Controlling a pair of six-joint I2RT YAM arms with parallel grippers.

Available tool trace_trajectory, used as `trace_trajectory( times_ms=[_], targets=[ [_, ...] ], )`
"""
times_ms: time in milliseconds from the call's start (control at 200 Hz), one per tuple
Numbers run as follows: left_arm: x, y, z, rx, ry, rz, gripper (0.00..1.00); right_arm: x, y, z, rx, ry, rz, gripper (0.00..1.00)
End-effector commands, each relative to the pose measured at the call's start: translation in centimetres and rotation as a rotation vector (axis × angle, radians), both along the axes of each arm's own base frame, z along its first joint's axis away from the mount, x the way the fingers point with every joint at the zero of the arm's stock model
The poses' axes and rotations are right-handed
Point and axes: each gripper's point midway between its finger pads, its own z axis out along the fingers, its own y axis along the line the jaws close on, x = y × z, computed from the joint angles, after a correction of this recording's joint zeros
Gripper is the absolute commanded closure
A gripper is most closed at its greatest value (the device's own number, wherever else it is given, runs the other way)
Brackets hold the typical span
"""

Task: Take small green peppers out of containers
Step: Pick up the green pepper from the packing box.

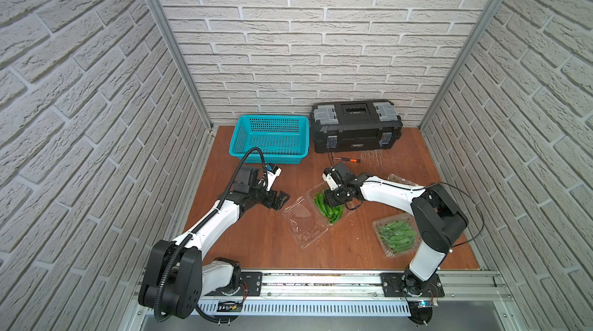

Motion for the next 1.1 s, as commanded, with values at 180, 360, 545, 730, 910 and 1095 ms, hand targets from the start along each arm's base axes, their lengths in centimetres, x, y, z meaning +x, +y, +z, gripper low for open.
trace_trajectory(
  times_ms=[180,360,545,730,910,1095],
  targets=[
    [2.9,2.2,-0.4,0.032,0.001,0.172,0.02,-0.8,0.3,-1.1,-0.025,0.039,0.017,0.69],
    [3.5,2.2,-0.3,0.022,-0.002,0.187,0.02,-0.6,0.2,-0.1,-0.020,0.009,0.027,0.82],
    [5.3,0.7,0.5,-0.108,0.060,0.248,0.02,0.0,1.0,3.4,0.034,-0.049,0.047,0.90],
    [6.4,-2.5,0.6,-0.126,0.070,0.201,0.02,0.3,0.8,6.1,0.061,-0.094,0.039,0.90],
    [7.1,-4.6,1.0,-0.210,0.114,0.194,0.02,0.9,0.7,8.2,0.075,-0.126,0.031,0.91],
    [7.8,-5.2,1.4,-0.290,0.117,0.208,0.02,1.7,1.0,11.8,0.120,-0.191,0.019,0.91]
  ],
)
